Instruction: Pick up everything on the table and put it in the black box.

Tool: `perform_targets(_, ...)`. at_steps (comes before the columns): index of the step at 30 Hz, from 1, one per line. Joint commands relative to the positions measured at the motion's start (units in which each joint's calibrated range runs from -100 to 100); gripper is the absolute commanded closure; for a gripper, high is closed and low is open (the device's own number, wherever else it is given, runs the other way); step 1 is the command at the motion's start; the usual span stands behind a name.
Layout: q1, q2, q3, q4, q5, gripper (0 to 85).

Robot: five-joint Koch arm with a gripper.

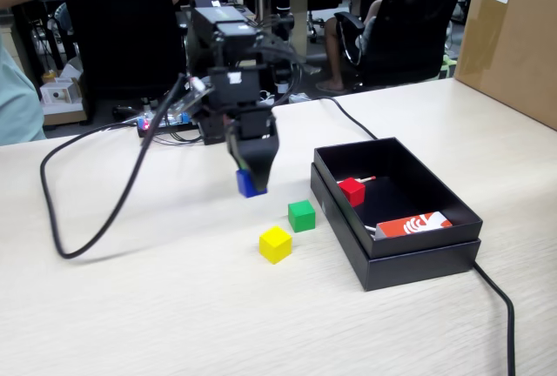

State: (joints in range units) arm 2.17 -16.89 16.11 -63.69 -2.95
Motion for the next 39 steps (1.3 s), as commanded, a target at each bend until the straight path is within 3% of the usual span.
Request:
perform_targets(1, 5.7, -6.8, 4.5, -0.2, 2.5, 77.3)
perform_targets(5, 12.8, 2.5, 13.9, -0.2, 5.8, 77.3)
perform_targets(13, 16.3, 19.9, 19.8, -0.3, 8.4, 76.9)
perform_targets(21, 17.0, 28.4, 19.2, -0.9, 9.1, 75.8)
perform_targets(31, 17.0, 31.1, 14.1, -2.7, 9.5, 51.6)
perform_targets(32, 16.8, 30.4, 13.6, -2.9, 9.4, 48.1)
perform_targets(39, 12.5, 9.8, 15.5, -2.9, 8.7, 48.1)
